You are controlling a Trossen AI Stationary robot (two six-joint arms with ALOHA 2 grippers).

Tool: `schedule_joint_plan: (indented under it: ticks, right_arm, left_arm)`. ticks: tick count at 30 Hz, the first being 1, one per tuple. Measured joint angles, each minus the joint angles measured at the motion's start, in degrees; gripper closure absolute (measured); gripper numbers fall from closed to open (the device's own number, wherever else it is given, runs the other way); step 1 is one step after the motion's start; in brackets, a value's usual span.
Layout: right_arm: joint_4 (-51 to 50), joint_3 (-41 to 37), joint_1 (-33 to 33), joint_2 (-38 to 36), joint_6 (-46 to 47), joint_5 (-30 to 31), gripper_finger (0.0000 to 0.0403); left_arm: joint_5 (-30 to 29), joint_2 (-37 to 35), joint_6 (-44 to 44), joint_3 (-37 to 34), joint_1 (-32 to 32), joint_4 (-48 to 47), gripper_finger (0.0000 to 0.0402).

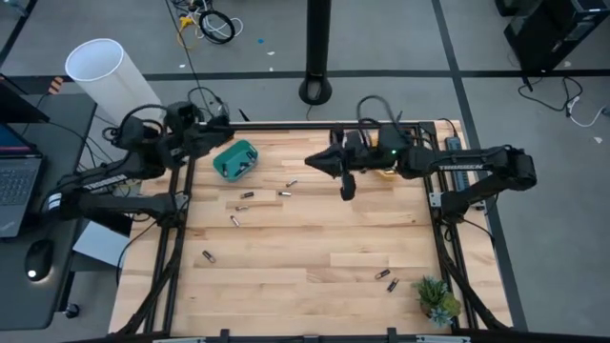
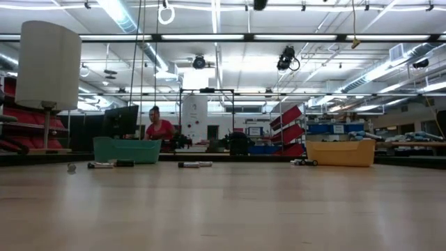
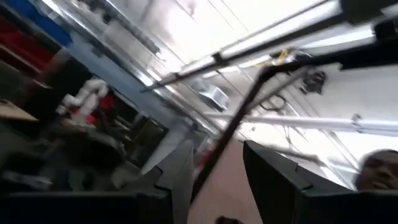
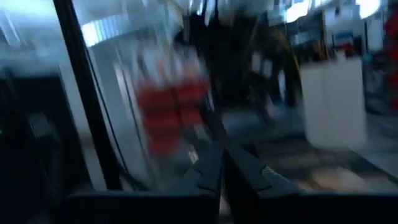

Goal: Sort batteries
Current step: Put the black battery into the blue bin

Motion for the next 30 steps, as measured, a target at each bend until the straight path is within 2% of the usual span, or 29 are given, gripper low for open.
schedule_joint_plan:
  ticks: [4, 10, 18, 25, 30]
  right_arm:
    - [10.3, 0.0, 0.1, 3.3, 9.1, 0.2, 0.0376]
    - [9.2, 0.0, 0.9, 6.0, 14.6, 0.2, 0.0381]
    - [10.0, 0.0, 3.1, 5.7, 10.1, 0.1, 0.0388]
    - [10.0, 0.0, 2.9, 5.6, 10.5, -0.1, 0.0386]
    - [11.4, 0.0, 1.6, 5.6, 14.2, -6.1, 0.038]
  left_arm:
    - [0.4, 0.1, -0.1, 0.0, -0.6, -0.4, 0.025]
    - [1.7, 0.1, -2.7, 0.0, -0.5, 0.8, 0.025]
    - [-2.2, 0.1, -5.1, 0.0, -0.4, 3.3, 0.025]
    - [-6.4, 0.4, -9.1, 0.0, -0.4, 3.1, 0.025]
    - [-7.9, 0.8, -10.2, 0.0, -1.1, 3.3, 0.025]
